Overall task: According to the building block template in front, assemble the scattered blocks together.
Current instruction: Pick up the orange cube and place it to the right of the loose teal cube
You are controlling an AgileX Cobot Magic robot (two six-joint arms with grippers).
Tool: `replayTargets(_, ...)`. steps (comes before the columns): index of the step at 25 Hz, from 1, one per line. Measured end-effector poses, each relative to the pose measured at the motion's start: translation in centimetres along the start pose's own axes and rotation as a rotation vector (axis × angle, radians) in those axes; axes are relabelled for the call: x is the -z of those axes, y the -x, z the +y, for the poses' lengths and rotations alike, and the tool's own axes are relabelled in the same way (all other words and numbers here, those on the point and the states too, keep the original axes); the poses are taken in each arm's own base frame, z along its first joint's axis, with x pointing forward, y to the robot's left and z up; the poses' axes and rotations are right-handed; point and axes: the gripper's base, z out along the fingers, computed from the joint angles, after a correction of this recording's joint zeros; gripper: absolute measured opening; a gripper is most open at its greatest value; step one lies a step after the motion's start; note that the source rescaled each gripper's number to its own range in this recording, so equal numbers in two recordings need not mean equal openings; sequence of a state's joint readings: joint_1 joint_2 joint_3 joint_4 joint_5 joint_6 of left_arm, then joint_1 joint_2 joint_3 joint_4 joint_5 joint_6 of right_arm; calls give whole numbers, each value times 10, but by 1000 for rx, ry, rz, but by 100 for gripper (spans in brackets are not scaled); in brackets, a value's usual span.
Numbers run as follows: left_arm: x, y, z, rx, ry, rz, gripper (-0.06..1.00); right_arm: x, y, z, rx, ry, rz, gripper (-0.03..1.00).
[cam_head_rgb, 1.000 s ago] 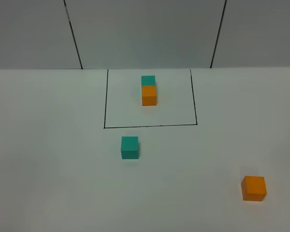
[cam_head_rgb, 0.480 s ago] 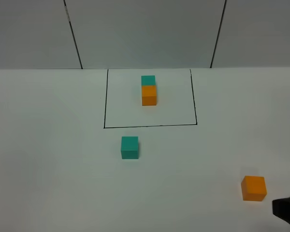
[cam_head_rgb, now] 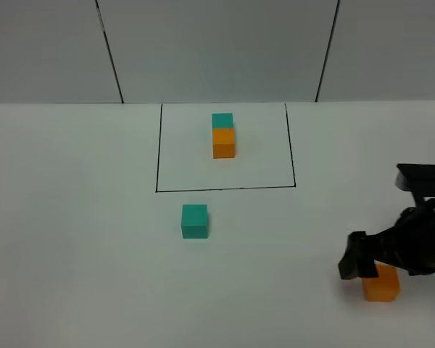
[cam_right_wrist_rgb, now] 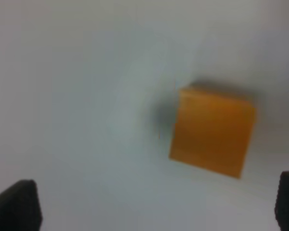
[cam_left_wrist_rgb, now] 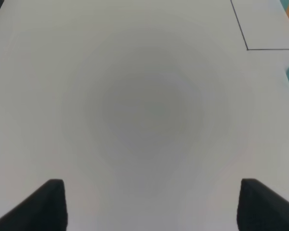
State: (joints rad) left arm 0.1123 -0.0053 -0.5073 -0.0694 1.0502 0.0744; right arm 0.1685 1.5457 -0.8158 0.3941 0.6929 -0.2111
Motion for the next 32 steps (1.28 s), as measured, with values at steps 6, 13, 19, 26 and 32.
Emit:
replayTargets(6,0,0,0,0,0,0,63,-32,11,-5,-15,-129,68,100)
replayTargets(13,0,0,0,0,0,0,63,-52,11,-14,-38,-179,107,100)
replayTargets(19,0,0,0,1,0,0,63,-63,11,-17,-54,-185,124,98)
replayTargets(26,0,0,0,1,0,0,63,-74,8,-21,-63,-192,163,48)
replayTargets(32,0,0,0,1,0,0,63,-74,8,-21,-77,-197,165,2)
